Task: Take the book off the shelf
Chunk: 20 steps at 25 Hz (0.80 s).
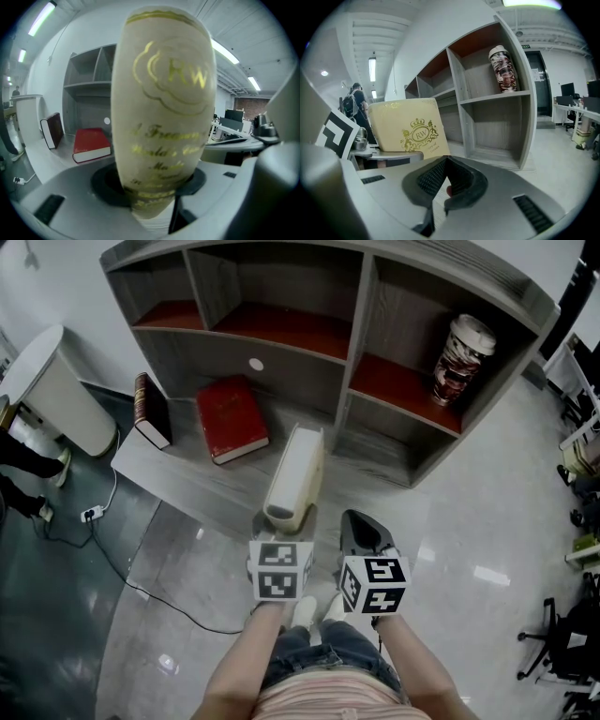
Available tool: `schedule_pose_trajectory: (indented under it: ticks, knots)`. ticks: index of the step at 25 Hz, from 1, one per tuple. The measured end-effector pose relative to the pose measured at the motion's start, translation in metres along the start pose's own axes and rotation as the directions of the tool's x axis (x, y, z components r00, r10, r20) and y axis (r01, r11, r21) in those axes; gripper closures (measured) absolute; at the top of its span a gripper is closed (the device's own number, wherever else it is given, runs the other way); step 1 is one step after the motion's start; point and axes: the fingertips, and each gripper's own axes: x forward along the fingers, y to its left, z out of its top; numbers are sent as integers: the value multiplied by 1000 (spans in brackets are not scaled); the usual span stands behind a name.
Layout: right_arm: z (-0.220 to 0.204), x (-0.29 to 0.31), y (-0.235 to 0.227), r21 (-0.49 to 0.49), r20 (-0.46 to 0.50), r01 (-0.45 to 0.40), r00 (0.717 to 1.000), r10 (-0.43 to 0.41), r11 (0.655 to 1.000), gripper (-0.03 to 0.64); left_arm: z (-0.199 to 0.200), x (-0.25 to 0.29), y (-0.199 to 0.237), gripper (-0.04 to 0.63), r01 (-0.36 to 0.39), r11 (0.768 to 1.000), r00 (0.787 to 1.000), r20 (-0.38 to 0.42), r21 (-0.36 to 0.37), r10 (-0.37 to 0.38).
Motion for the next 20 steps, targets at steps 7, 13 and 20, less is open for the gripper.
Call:
schedule_pose_trajectory:
  ticks: [7,13,20]
  knots:
    - [-1,3,17,-1,-1,-30,1000,30,1000,612,6,-19,20,371,-13,1000,1000,16,-28,13]
    - [1,5,30,13,13,-59,998,59,998,612,8,-31,39,371,-33,998,999,22,-45,34]
    - [0,10,46,2,4,-78,997,78,997,612,5,-41,54,371,-47,998,999,16,-51,48]
